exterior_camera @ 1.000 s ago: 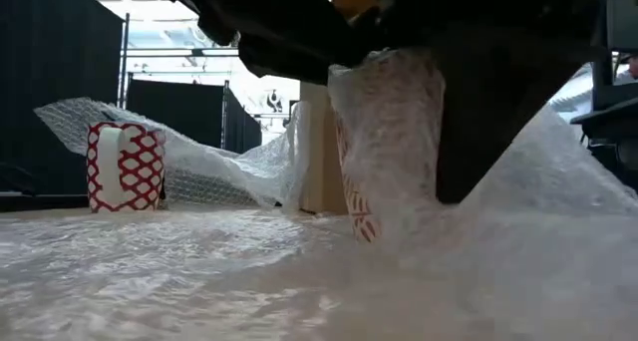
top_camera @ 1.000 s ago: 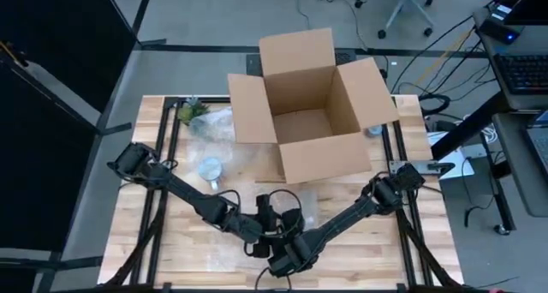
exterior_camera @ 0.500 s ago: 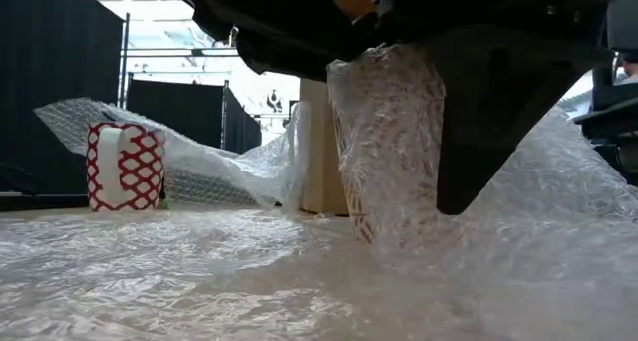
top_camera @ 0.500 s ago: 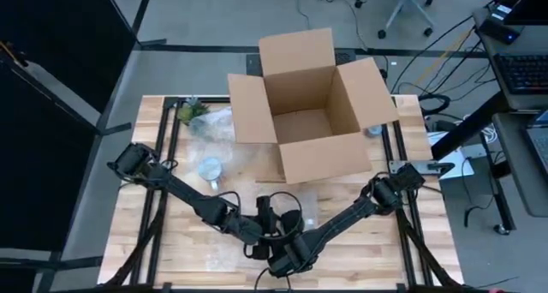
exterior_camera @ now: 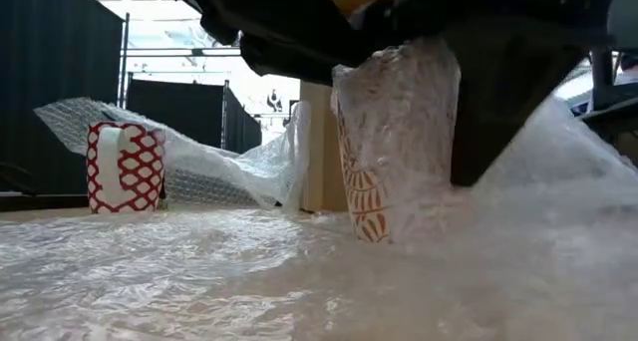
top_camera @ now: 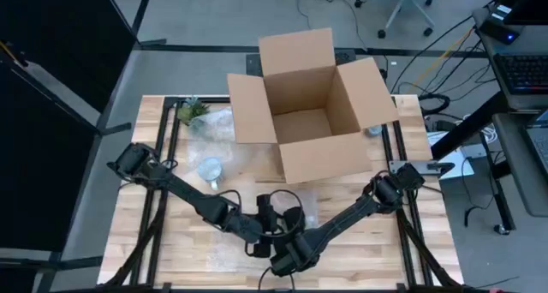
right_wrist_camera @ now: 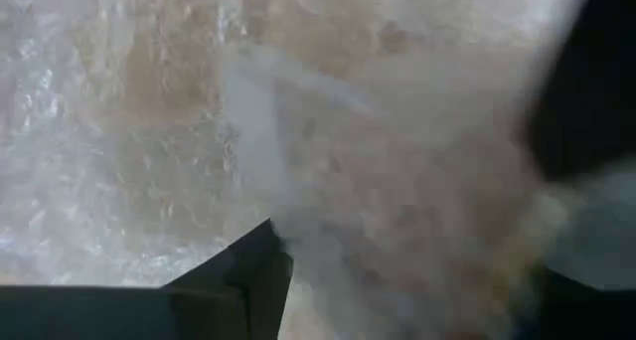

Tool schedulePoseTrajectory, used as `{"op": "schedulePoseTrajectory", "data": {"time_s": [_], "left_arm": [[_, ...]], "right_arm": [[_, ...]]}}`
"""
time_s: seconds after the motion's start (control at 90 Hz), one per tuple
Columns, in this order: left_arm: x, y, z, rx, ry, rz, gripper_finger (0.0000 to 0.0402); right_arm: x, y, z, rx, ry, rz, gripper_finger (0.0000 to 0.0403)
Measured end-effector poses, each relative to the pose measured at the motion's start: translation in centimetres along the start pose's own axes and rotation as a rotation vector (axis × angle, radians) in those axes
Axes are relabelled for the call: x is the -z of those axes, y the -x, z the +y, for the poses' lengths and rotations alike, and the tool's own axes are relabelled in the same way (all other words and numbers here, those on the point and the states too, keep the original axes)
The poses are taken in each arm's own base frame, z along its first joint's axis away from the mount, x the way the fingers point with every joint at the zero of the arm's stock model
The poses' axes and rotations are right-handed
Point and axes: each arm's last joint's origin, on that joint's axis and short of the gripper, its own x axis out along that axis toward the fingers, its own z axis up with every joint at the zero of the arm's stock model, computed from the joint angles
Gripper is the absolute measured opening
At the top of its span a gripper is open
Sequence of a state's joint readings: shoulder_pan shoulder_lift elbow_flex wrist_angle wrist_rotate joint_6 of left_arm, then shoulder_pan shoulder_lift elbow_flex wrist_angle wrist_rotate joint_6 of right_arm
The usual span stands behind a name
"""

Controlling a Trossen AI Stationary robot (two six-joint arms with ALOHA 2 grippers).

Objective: Wrap mug
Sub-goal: Wrap the yellow mug with the bubble wrap

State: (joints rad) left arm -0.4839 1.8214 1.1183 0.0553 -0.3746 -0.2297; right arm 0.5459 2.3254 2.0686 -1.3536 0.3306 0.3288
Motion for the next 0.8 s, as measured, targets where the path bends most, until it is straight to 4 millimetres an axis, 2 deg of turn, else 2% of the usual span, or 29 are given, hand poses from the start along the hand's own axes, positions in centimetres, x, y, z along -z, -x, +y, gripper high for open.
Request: {"op": "schedulePoseTrajectory", "data": {"time_s": [0.322, 0.633, 0.733, 0.8], "left_arm": [[-0.5, 0.4, 0.3, -0.001, 0.011, -0.017, 0.0219], [-0.5, 0.4, 0.3, 0.0, 0.011, -0.019, 0.0219], [-0.6, 0.4, 0.3, -0.001, 0.013, -0.022, 0.0219], [-0.6, 0.4, 0.3, -0.001, 0.014, -0.022, 0.0219]], "right_arm": [[0.7, 3.4, -1.6, -0.02, -0.054, -0.071, 0.0238], [1.8, 6.8, -2.8, -0.124, -0.072, -0.122, 0.0243], [1.6, 7.1, -2.6, -0.173, -0.073, -0.148, 0.0243], [1.1, 6.5, -1.8, -0.196, -0.066, -0.164, 0.0243]]}}
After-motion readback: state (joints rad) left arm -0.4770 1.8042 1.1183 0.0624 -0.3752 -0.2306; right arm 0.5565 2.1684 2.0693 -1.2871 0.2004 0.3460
